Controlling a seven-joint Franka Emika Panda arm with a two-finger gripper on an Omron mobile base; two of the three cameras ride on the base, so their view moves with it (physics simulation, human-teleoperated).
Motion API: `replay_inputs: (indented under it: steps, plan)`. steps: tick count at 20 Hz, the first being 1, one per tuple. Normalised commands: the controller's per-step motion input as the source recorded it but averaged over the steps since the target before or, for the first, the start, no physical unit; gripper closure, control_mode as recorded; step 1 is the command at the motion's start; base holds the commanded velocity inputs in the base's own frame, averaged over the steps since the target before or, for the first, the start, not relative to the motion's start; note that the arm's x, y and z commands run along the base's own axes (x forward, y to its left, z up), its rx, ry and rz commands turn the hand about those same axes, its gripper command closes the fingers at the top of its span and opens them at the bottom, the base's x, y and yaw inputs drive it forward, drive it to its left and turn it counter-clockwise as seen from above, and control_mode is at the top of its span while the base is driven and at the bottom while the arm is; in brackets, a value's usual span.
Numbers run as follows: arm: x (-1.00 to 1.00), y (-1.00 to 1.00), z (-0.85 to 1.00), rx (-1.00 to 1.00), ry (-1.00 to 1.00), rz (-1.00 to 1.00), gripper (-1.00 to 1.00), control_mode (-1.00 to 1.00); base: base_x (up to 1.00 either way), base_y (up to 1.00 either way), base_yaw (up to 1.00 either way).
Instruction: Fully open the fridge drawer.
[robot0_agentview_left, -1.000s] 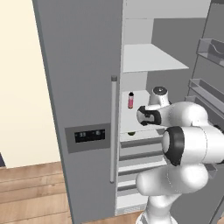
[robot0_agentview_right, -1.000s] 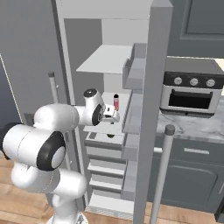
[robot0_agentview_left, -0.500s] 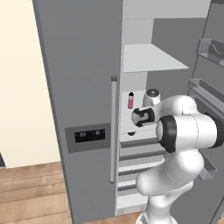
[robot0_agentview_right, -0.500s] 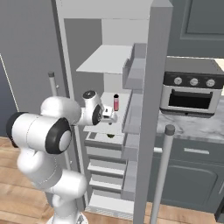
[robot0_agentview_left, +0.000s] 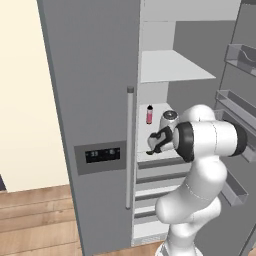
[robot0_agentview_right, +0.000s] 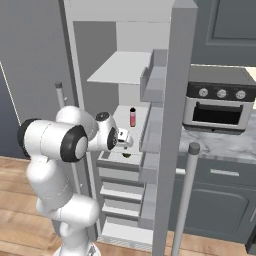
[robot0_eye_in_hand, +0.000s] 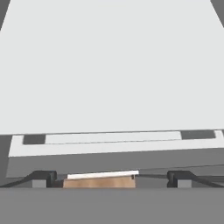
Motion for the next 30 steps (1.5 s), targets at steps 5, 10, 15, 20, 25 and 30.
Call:
replay_inputs:
  steps: [5, 10, 15, 20, 25, 30]
  plan:
    - [0.14, 0.03, -0.36, 0.0, 0.0, 0.0, -1.0, -1.0, 0.0, 0.0, 0.0]
    - [0.21, 0.07, -0.33, 0.0, 0.0, 0.0, -1.0, -1.0, 0.0, 0.0, 0.0]
    - [0.19, 0.05, -0.35, 0.0, 0.0, 0.0, -1.0, -1.0, 0.0, 0.0, 0.0]
    - [0.15, 0.05, -0.36, 0.0, 0.0, 0.0, -1.0, -1.0, 0.0, 0.0, 0.0]
    - [0.05, 0.01, -0.44, 0.0, 0.0, 0.0, -1.0, -1.0, 0.0, 0.0, 0.0]
    - [-0.02, 0.0, -0.57, 0.0, 0.0, 0.0, -1.0, -1.0, 0.0, 0.0, 0.0]
